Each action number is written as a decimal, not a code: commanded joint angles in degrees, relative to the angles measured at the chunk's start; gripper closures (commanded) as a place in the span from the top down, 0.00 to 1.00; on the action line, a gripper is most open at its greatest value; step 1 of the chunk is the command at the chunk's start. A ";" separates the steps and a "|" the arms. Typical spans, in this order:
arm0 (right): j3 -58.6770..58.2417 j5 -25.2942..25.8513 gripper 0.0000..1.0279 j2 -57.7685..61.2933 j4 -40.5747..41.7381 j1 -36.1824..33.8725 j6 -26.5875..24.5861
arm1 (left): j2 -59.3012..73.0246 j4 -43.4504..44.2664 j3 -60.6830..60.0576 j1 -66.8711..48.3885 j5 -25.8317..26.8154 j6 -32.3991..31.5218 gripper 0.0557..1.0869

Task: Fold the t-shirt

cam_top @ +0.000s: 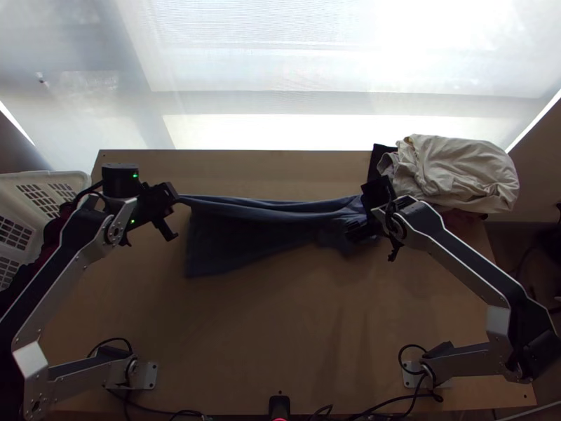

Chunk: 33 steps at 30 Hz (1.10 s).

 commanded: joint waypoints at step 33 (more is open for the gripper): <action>29.57 -7.59 0.95 29.19 -3.39 8.06 -0.32 | -10.93 -14.08 16.40 12.46 4.21 2.72 0.08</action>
